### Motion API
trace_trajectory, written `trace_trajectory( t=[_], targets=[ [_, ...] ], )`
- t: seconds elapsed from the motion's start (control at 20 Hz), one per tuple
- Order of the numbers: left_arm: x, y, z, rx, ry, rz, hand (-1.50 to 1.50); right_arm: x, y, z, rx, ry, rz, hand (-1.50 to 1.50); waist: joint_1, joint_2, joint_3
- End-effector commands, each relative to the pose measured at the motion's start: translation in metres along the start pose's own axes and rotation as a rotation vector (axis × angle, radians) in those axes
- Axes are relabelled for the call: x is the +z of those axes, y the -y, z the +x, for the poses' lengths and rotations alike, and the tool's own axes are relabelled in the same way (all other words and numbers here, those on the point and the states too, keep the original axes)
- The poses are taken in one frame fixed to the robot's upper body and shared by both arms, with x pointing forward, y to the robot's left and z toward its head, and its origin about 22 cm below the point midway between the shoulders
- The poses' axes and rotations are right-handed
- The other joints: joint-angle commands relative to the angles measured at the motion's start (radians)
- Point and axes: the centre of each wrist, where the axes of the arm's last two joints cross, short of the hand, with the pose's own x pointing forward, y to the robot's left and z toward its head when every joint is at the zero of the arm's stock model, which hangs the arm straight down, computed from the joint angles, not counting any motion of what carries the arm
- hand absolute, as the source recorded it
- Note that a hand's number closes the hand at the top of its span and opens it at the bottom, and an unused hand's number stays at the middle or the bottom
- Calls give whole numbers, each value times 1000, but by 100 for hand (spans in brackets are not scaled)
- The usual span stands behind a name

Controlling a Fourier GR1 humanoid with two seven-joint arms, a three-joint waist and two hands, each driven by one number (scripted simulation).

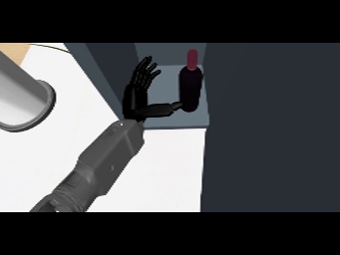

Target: Pick up the wine, place it into the cabinet and close the cabinet

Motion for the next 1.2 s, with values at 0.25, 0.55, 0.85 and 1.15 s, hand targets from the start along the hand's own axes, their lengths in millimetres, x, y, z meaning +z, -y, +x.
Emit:
trace_trajectory(
  t=[0.25, 0.55, 0.85, 1.15],
  targets=[
    [12, -10, 12, -31, 10, -26, -150, -5, 1, -3, 5, -19, -18, -150, 59, -28, 11],
    [51, 8, 27, 11, -10, -176, -150, 2, -17, -2, 16, -14, -19, -150, 66, -31, 11],
    [96, -8, 73, 11, -21, -230, -150, -3, -13, 15, 2, -4, -25, -150, 59, -26, 10],
    [127, -6, 127, 36, -4, -242, -150, -6, -17, -6, 4, -11, -15, -150, 48, -21, 11]
  ],
)
